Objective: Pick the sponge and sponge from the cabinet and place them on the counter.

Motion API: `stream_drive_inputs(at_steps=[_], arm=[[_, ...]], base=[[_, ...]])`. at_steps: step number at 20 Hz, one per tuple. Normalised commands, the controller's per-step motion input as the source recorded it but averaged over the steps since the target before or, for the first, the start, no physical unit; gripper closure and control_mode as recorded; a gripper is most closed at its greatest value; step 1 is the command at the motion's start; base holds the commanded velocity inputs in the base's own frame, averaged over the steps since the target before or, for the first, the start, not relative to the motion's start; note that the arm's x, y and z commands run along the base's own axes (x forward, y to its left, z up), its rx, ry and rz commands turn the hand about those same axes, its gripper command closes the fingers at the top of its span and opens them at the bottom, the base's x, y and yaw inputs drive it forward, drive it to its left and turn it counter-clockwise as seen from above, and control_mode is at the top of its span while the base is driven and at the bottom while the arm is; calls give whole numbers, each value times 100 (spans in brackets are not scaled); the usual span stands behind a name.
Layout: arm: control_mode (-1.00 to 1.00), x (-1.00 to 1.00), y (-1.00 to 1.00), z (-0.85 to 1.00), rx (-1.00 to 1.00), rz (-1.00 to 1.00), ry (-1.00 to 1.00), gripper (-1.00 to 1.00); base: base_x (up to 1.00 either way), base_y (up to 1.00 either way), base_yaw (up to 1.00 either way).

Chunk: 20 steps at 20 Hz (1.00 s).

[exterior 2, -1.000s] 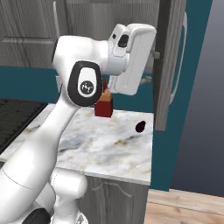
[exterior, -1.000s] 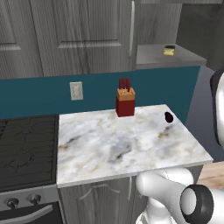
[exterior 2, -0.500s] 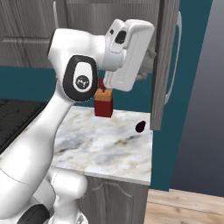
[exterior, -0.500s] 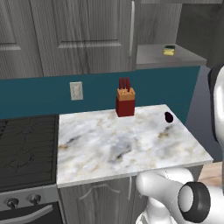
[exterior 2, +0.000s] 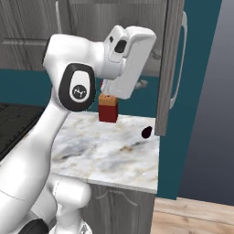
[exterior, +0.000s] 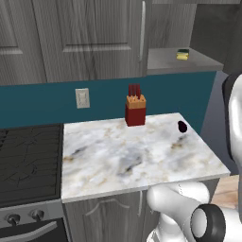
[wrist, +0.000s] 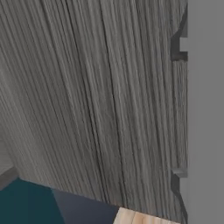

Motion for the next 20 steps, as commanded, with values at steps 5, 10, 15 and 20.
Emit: stream_drive_inputs(at_steps=[5, 10, 15, 20], arm=[[-100, -20, 21, 0, 16, 3, -9, -100], [-100, -24, 20, -5, 19, 3, -10, -100], [-100, -34, 29, -18, 18, 3, -10, -100], [-100, -40, 47, -30, 16, 1, -12, -100]], base=[[0, 0, 0], [0, 0, 0], [0, 0, 0], [0, 0, 0]])
